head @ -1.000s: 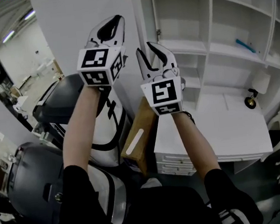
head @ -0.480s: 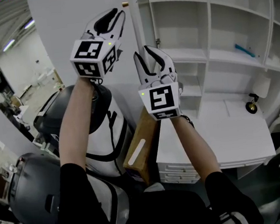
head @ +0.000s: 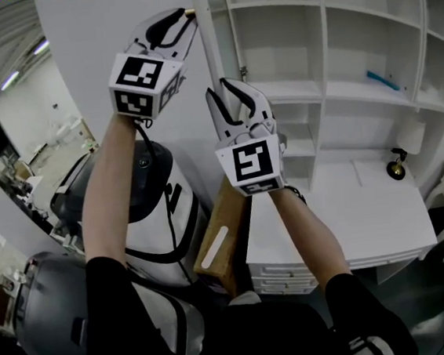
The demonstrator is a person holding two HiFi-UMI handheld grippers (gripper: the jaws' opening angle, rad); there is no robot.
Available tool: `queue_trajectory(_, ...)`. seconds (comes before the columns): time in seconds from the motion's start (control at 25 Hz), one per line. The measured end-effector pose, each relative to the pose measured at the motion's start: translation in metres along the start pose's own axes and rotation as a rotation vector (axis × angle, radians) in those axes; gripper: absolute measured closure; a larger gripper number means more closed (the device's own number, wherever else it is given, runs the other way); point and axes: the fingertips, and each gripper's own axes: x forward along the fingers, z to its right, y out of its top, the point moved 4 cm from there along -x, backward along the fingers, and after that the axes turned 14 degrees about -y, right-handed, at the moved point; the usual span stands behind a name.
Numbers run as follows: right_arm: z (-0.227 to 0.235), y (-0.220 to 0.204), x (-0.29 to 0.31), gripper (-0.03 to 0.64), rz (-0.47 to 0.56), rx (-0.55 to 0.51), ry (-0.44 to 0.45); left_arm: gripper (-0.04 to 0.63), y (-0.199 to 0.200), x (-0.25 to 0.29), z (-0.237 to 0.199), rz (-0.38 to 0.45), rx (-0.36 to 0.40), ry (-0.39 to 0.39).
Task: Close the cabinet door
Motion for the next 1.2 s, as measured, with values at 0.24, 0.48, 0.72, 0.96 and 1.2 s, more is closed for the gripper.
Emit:
queue_trajectory(0.24, 0.007, -0.002, -0.004, 0.508, -0.009, 0.027, 0.014, 0.5, 0.003, 0.006, 0.004, -0.044, 0.07, -0.025)
queue_trajectory(0.48, 0.02, -0.002, -0.008, 0.508, -0.049, 0.038, 0.023, 0.5, 0.006, 0.019, 0.01, -0.084, 0.142, -0.036)
queue_trajectory(0.72, 0.038, -0.003, -0.013, 0.514, -0.061, 0.096, 0.006, 0.5, 0.018, 0.031, 0.018, -0.088, 0.174, -0.049)
queue_trajectory(0.96, 0.06, -0.007, -0.019, 0.518, -0.096, 0.138, -0.016, 0.495, 0.028, 0.047, 0.028, -0.109, 0.195, -0.081)
queue_trajectory(1.2, 0.085, -0.014, -0.024, 0.523, -0.125, 0.186, -0.02, 0.496, 0.039, 0.066, 0.041, -0.131, 0.24, -0.101)
